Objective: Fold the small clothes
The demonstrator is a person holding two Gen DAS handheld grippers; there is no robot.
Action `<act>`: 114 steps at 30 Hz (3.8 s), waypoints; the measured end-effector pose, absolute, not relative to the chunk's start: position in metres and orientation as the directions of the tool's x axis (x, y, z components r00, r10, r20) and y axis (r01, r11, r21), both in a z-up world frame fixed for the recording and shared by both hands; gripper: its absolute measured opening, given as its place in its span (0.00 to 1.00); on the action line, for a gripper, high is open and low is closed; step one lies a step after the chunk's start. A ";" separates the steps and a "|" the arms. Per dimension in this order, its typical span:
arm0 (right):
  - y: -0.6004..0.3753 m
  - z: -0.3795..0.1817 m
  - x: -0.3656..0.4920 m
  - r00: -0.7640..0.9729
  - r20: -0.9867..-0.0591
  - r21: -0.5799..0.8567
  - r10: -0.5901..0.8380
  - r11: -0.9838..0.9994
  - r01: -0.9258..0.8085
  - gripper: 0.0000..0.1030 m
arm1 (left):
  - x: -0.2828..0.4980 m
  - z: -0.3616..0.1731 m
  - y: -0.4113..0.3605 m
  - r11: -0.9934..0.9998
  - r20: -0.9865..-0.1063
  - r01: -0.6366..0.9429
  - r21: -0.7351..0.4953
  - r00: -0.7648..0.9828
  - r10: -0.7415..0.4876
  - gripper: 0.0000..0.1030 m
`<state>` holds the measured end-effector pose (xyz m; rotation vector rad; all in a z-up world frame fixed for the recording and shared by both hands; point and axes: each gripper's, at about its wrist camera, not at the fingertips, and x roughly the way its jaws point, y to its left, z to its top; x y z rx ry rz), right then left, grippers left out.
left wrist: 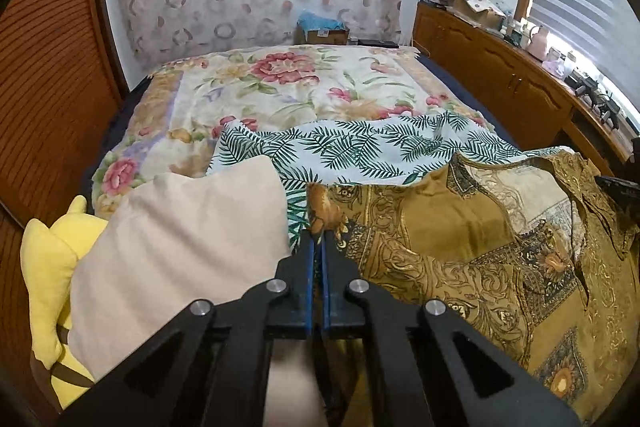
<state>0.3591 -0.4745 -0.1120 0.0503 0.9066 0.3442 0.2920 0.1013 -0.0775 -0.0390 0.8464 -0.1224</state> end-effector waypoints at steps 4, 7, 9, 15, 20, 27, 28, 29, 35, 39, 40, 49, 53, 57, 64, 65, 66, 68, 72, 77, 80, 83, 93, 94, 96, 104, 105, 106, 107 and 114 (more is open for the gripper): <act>-0.473 -0.107 0.367 0.563 -0.756 0.207 0.332 0.939 -0.276 0.51 | 0.289 -0.074 0.098 0.991 -0.737 0.102 -0.083 0.663 -0.129 0.01; -0.469 -0.101 0.372 0.564 -0.751 0.211 0.342 0.935 -0.286 0.51 | 0.287 -0.070 0.096 0.991 -0.733 0.108 -0.080 0.667 -0.132 0.01; -0.464 -0.100 0.376 0.556 -0.762 0.196 0.332 0.937 -0.290 0.51 | 0.286 -0.069 0.095 0.991 -0.731 0.110 -0.076 0.669 -0.131 0.01; -0.452 -0.101 0.382 0.549 -0.797 0.113 0.253 0.955 -0.276 0.47 | 0.283 -0.066 0.094 0.991 -0.726 0.117 -0.072 0.675 -0.133 0.01; -0.457 -0.099 0.381 0.556 -0.795 0.105 0.243 0.957 -0.269 0.28 | 0.281 -0.065 0.092 0.990 -0.722 0.121 -0.069 0.679 -0.133 0.01; -0.443 -0.092 0.370 0.574 -0.776 0.074 0.260 0.942 -0.327 0.03 | 0.268 -0.055 0.084 0.985 -0.689 0.151 -0.081 0.706 -0.165 0.00; -0.439 -0.089 0.367 0.580 -0.769 0.074 0.269 0.939 -0.337 0.02 | 0.265 -0.052 0.083 0.985 -0.682 0.154 -0.081 0.712 -0.168 0.00; -0.436 -0.085 0.364 0.591 -0.760 0.069 0.273 0.937 -0.343 0.01 | 0.259 -0.045 0.081 0.983 -0.667 0.161 -0.085 0.724 -0.176 0.00; -0.419 -0.050 0.330 0.654 -0.683 0.065 0.324 0.919 -0.388 0.01 | 0.221 -0.015 0.076 0.977 -0.595 0.188 -0.102 0.776 -0.211 0.00; -0.410 -0.028 0.292 0.685 -0.636 0.060 0.356 0.907 -0.416 0.00 | 0.183 -0.002 0.074 0.972 -0.557 0.211 -0.105 0.797 -0.234 0.00; -0.408 -0.025 0.285 0.688 -0.630 0.060 0.361 0.905 -0.420 0.00 | 0.177 -0.001 0.073 0.971 -0.552 0.214 -0.106 0.799 -0.237 0.00; -0.400 -0.011 0.189 0.715 -0.572 0.074 0.402 0.893 -0.443 0.00 | 0.080 -0.012 0.078 0.972 -0.513 0.204 -0.118 0.825 -0.236 0.00; -0.412 -0.021 0.141 0.703 -0.576 0.108 0.417 0.891 -0.440 0.00 | 0.039 -0.029 0.095 0.971 -0.520 0.170 -0.170 0.821 -0.235 0.00; -0.430 -0.033 0.110 0.694 -0.598 0.131 0.401 0.903 -0.408 0.00 | 0.006 -0.044 0.112 0.974 -0.536 0.124 -0.188 0.818 -0.208 0.00; -0.469 -0.040 0.070 0.670 -0.651 0.138 0.357 0.924 -0.357 0.00 | -0.032 -0.044 0.120 0.975 -0.549 0.097 -0.202 0.813 -0.195 0.00; -0.469 -0.039 0.066 0.658 -0.660 0.129 0.362 0.918 -0.376 0.00 | -0.033 -0.044 0.119 0.974 -0.554 0.101 -0.203 0.809 -0.199 0.02; -0.469 -0.038 0.061 0.649 -0.667 0.121 0.367 0.912 -0.391 0.00 | -0.032 -0.043 0.119 0.974 -0.561 0.101 -0.203 0.803 -0.200 0.03; -0.465 -0.039 0.057 0.631 -0.683 0.102 0.367 0.904 -0.415 0.00 | -0.035 -0.042 0.122 0.979 -0.565 0.080 -0.188 0.807 -0.174 0.08; -0.467 -0.046 0.055 0.632 -0.682 0.110 0.369 0.906 -0.410 0.02 | -0.032 -0.038 0.133 0.986 -0.561 0.050 -0.162 0.817 -0.133 0.22; -0.467 -0.040 0.062 0.662 -0.669 0.092 0.339 0.921 -0.378 0.14 | -0.014 -0.031 0.130 0.989 -0.570 0.068 -0.132 0.811 -0.132 0.35; -0.464 -0.033 0.070 0.689 -0.656 0.062 0.308 0.932 -0.358 0.35 | 0.007 -0.032 0.122 0.988 -0.590 0.092 -0.124 0.794 -0.148 0.37; -0.457 -0.032 0.082 0.698 -0.653 0.040 0.294 0.934 -0.356 0.50 | 0.031 -0.036 0.114 0.988 -0.616 0.113 -0.108 0.772 -0.156 0.38; -0.438 -0.074 0.133 0.644 -0.735 -0.008 0.211 0.947 -0.320 0.59 | 0.090 -0.064 0.105 0.989 -0.720 0.111 -0.102 0.678 -0.150 0.38; -0.439 -0.080 0.137 0.637 -0.745 -0.015 0.196 0.951 -0.310 0.59 | 0.091 -0.068 0.106 0.988 -0.727 0.110 -0.108 0.669 -0.154 0.38; -0.443 -0.087 0.140 0.629 -0.757 -0.020 0.178 0.956 -0.294 0.59 | 0.095 -0.080 0.108 0.989 -0.752 0.099 -0.114 0.642 -0.151 0.38; -0.447 -0.106 0.141 0.582 -0.792 0.008 0.181 0.958 -0.286 0.60 | 0.102 -0.110 0.111 0.981 -0.794 0.092 -0.172 0.576 -0.194 0.38; -0.447 -0.107 0.140 0.576 -0.794 0.019 0.192 0.956 -0.293 0.60 | 0.103 -0.111 0.112 0.979 -0.795 0.090 -0.180 0.573 -0.199 0.38; -0.445 -0.107 0.140 0.571 -0.796 0.024 0.201 0.953 -0.303 0.60 | 0.103 -0.112 0.112 0.979 -0.794 0.089 -0.184 0.573 -0.201 0.38; -0.444 -0.108 0.140 0.568 -0.798 0.019 0.200 0.952 -0.307 0.60 | 0.103 -0.112 0.112 0.979 -0.794 0.089 -0.183 0.574 -0.200 0.38; -0.440 -0.110 0.140 0.576 -0.797 -0.006 0.179 0.952 -0.305 0.48 | 0.105 -0.113 0.110 0.982 -0.784 0.092 -0.167 0.592 -0.189 0.38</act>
